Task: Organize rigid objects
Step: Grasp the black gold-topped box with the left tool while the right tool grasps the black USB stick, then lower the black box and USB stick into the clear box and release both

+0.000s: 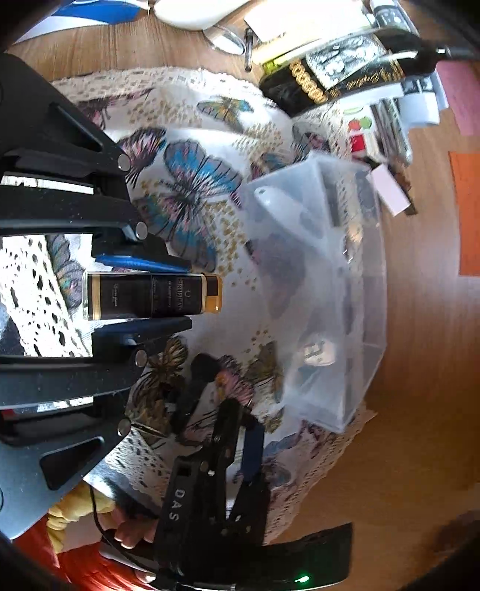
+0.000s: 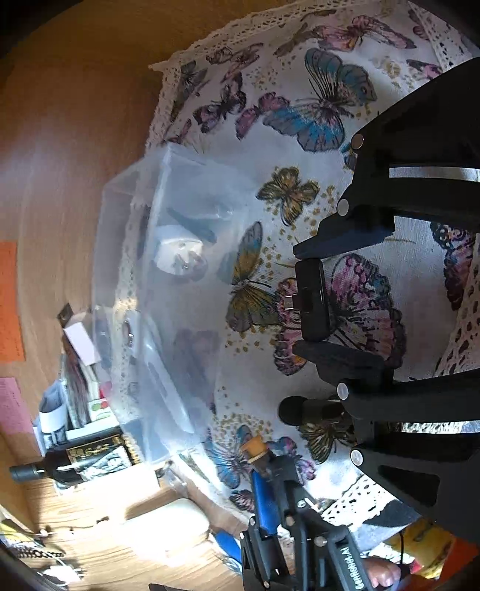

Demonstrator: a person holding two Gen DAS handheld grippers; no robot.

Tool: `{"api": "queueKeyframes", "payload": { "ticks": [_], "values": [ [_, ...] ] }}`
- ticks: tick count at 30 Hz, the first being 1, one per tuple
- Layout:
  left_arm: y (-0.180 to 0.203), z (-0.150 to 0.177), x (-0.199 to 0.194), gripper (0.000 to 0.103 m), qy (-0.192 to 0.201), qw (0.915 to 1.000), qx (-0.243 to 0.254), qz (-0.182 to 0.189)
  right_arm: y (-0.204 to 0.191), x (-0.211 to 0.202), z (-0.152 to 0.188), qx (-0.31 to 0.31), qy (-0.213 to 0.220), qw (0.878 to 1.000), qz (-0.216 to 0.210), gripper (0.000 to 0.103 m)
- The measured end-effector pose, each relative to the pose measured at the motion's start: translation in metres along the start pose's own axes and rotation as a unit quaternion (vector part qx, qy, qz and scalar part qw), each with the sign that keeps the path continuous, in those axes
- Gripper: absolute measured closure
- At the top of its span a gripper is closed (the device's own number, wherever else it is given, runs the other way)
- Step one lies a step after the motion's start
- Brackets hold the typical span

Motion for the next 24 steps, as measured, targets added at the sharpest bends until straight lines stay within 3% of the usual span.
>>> {"api": "queueKeyframes", "payload": {
  "ticks": [17,24],
  "values": [
    [-0.023,-0.076,-0.058,0.08,0.123,0.9917,-0.026,-0.028,-0.005,-0.063,-0.064,-0.001,0.136,0.991,0.012,0.061],
    [-0.029,-0.105,-0.066,0.08,0.144,0.9885,-0.024,-0.037,-0.003,-0.073,-0.094,-0.007,0.177,0.984,0.012,0.061]
  ]
}}
Point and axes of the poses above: each gripper's, at about its wrist camera, not at the fingertips, and x roughly the way its jaws point, y to its right, z to its underside, the point moved 5 cm from there along x, roughly the way its jaws point
